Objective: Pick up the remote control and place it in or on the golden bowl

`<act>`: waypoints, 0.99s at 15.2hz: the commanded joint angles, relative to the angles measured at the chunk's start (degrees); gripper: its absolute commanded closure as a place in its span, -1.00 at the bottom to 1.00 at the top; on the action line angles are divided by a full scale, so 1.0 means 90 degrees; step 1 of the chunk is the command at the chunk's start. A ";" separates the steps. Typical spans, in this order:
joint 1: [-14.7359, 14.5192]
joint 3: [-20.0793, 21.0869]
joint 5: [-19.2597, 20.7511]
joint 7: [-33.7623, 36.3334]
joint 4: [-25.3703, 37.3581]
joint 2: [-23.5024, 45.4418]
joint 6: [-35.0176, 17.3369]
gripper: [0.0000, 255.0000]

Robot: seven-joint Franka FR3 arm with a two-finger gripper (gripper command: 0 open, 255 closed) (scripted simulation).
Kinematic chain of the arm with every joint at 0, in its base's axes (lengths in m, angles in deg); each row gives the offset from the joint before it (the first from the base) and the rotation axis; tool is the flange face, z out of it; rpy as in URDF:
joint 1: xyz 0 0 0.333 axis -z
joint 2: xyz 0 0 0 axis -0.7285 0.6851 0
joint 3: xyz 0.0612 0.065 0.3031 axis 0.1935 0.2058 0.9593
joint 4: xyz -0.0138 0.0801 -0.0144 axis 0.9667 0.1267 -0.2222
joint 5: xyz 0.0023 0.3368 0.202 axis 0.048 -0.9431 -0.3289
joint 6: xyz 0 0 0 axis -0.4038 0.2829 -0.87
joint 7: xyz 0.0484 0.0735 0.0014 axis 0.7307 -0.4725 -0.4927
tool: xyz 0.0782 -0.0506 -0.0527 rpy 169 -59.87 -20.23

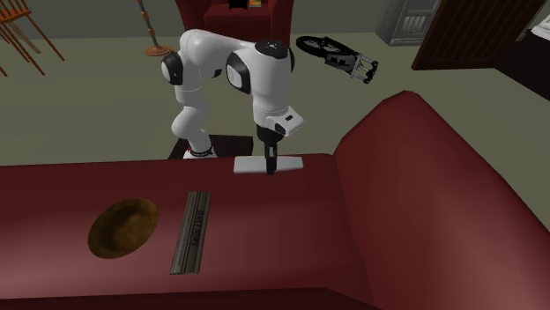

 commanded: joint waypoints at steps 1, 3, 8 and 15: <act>0.0056 -0.0013 -0.0057 -0.0040 0.0275 0.0083 0.0207 1.00; 0.0136 -0.0026 -0.0140 -0.0086 0.0605 0.0207 0.0435 1.00; 0.0374 -0.0088 -0.0276 -0.0292 0.1183 0.0378 0.0867 1.00; 0.0696 -0.0412 0.0070 -0.1101 0.0390 -0.0257 0.0579 1.00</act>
